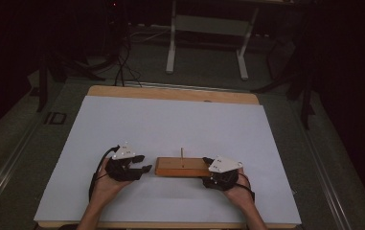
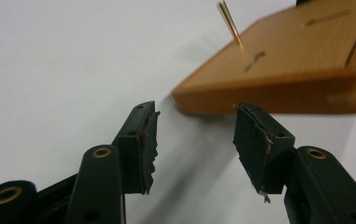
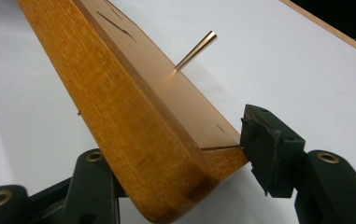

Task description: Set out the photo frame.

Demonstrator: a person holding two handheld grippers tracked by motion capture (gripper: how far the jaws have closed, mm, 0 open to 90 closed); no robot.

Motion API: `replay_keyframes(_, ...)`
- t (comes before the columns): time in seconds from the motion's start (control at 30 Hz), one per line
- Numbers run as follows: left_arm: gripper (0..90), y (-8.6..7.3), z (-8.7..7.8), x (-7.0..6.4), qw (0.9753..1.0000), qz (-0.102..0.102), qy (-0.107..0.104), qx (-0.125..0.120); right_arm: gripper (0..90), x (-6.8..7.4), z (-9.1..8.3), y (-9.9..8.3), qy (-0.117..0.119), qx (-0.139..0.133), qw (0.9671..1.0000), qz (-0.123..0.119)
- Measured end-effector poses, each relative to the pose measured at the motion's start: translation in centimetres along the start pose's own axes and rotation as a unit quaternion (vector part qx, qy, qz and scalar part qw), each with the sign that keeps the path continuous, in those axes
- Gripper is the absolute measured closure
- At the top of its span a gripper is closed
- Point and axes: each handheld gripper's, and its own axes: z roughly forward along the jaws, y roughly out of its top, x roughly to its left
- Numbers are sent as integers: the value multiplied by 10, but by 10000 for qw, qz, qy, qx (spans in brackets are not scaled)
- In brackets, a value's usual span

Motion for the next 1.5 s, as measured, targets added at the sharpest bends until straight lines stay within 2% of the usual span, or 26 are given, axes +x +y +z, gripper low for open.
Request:
replay_keyframes(0.23,480,-1,6,-13,9988,414,52,253,438,0,0,0,6,5,10000,17)
replay_keyframes(0.37,467,2,11,-17,9980,539,89,330,438,-1,0,0,16,4,10000,27)
replay_keyframes(0.53,445,6,17,-23,9975,588,131,370,437,-1,0,1,39,2,10000,41)
replay_keyframes(0.77,405,13,24,-30,9965,721,282,306,436,-2,1,1,54,-3,10000,56)
replay_keyframes(1.03,384,19,31,-35,9959,817,307,245,437,-3,2,1,88,-18,9999,86)
replay_keyframes(1.27,411,21,32,-36,9941,988,405,162,443,-3,3,2,114,-40,9999,119)
replay_keyframes(1.5,448,23,29,-36,9937,1040,423,38,452,-4,3,2,142,-67,9998,144)
